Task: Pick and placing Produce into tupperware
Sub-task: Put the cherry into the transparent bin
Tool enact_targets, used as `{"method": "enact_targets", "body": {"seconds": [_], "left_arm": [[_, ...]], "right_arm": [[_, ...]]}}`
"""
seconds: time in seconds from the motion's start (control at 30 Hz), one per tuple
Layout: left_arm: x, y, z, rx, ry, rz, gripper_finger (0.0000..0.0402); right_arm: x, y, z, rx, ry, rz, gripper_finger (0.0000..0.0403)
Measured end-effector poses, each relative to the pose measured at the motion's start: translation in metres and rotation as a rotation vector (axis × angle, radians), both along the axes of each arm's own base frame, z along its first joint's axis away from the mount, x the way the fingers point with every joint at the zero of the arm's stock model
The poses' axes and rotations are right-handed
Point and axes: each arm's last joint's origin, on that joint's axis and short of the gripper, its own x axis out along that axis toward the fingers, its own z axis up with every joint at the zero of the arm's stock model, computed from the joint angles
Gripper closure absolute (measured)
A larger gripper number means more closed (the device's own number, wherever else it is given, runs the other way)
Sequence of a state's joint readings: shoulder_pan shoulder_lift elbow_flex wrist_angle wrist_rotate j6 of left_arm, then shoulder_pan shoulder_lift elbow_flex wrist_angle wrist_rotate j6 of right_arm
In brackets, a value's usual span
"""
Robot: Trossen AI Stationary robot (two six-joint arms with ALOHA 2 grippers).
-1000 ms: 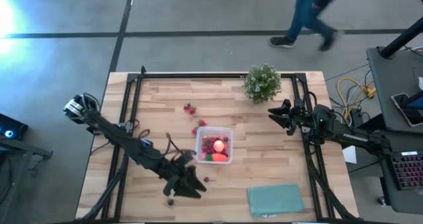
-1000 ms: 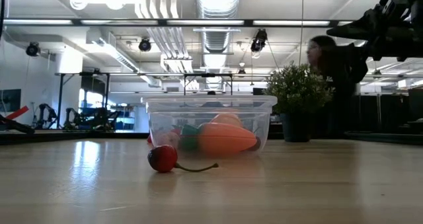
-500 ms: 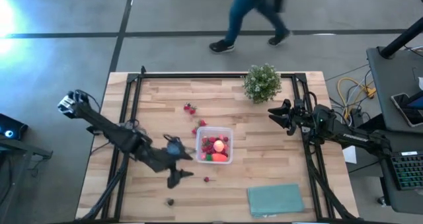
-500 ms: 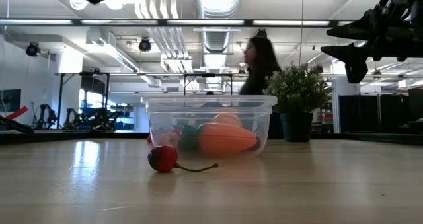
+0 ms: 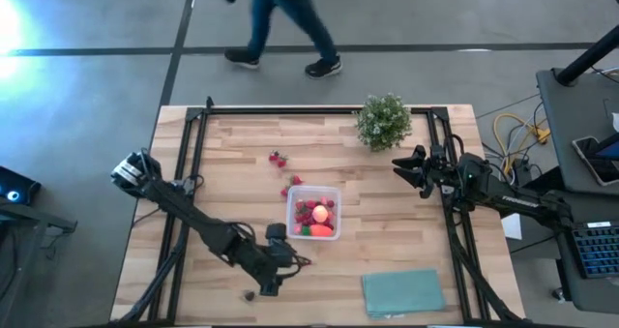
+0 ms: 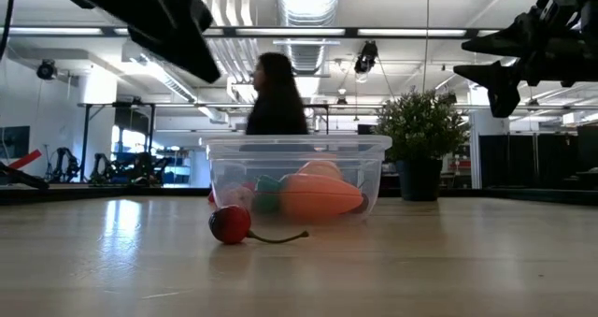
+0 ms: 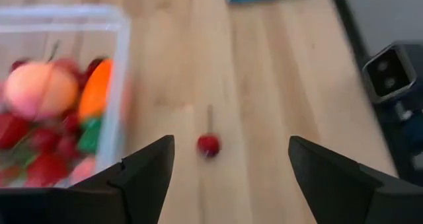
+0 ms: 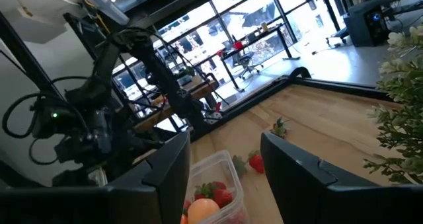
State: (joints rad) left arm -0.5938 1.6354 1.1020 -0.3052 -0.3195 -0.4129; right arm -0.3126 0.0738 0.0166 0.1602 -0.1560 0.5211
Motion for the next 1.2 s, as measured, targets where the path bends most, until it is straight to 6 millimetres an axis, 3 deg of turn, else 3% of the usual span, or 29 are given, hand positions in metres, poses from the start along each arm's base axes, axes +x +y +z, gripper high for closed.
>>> {"method": "enact_targets", "body": {"seconds": [0.2, 0.67, 1.0, 1.2], "left_arm": [[0.015, -0.01, -0.018, -0.067, -0.017, -0.025, 0.0119], [0.035, -0.006, -0.056, -0.024, 0.051, 0.026, 0.0123], [0.038, -0.002, -0.064, -0.018, 0.065, 0.044, 0.0212], [0.038, 0.002, -0.068, -0.012, 0.077, 0.055, 0.0236]], "right_arm": [[0.0, 0.0, 0.0, 0.0, 0.0, 0.0, 0.0225], [0.0, 0.0, 0.0, 0.0, 0.001, 0.0, 0.0225], [0.0, 0.0, 0.0, 0.0, 0.001, 0.0, 0.0225], [0.0, 0.0, 0.0, 0.0, 0.002, 0.0, 0.0225]]}}
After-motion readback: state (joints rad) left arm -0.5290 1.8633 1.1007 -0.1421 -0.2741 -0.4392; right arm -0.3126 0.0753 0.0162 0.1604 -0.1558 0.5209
